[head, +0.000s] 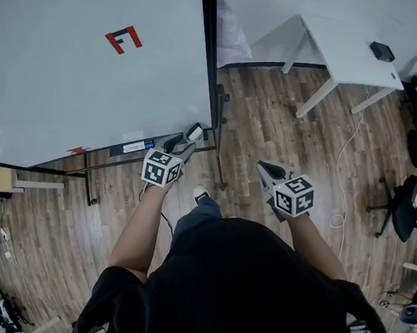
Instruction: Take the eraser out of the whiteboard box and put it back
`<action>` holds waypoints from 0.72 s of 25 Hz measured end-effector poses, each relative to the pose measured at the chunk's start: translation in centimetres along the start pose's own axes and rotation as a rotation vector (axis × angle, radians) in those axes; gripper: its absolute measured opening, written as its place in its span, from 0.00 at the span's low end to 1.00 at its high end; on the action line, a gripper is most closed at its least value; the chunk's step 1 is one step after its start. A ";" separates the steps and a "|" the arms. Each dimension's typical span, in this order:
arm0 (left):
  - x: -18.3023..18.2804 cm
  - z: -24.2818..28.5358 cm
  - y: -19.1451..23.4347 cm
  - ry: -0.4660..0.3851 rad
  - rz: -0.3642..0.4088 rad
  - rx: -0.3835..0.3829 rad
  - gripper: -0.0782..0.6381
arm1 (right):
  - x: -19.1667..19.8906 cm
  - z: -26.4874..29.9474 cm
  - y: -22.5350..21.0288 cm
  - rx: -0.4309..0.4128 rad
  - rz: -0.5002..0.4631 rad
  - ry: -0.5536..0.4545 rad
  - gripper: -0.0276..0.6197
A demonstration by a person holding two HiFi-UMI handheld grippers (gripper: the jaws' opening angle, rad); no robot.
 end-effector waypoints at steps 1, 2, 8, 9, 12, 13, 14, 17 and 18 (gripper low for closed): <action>0.0 -0.5 -0.2 -0.008 0.000 -0.006 0.38 | 0.1 -0.3 0.0 0.001 -0.003 -0.004 0.04; 0.1 -1.1 -0.4 -0.016 -0.001 -0.011 0.38 | 0.2 -0.5 0.1 0.001 -0.005 -0.007 0.04; 1.1 -3.6 -1.5 -0.052 -0.033 -0.030 0.38 | 0.9 -1.5 0.7 -0.008 -0.023 -0.014 0.04; 1.4 -3.9 -1.7 -0.053 -0.035 -0.034 0.38 | 1.0 -1.7 0.8 -0.010 -0.026 -0.014 0.04; 2.4 -4.6 -2.4 -0.053 -0.045 -0.047 0.38 | 1.4 -2.2 1.1 -0.011 -0.037 -0.017 0.04; 2.7 -4.9 -2.6 -0.054 -0.049 -0.053 0.38 | 1.4 -2.4 1.2 -0.010 -0.045 -0.017 0.04; 3.1 -5.1 -2.8 -0.055 -0.053 -0.058 0.38 | 1.5 -2.5 1.3 -0.007 -0.058 -0.016 0.04; 4.0 -5.7 -3.7 -0.053 -0.061 -0.065 0.38 | 1.9 -3.2 1.6 -0.003 -0.086 -0.016 0.04; 4.2 -5.8 -4.0 -0.052 -0.061 -0.066 0.38 | 2.0 -3.4 1.6 -0.003 -0.087 -0.016 0.04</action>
Point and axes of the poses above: the fingertips, and each gripper's own axes: z forward along the fingers, y to its left, x out of its underside, the point moved 4 cm from there along -z, backward along the fingers, and after that the axes turned 11 degrees about y, right-handed, at the moved point
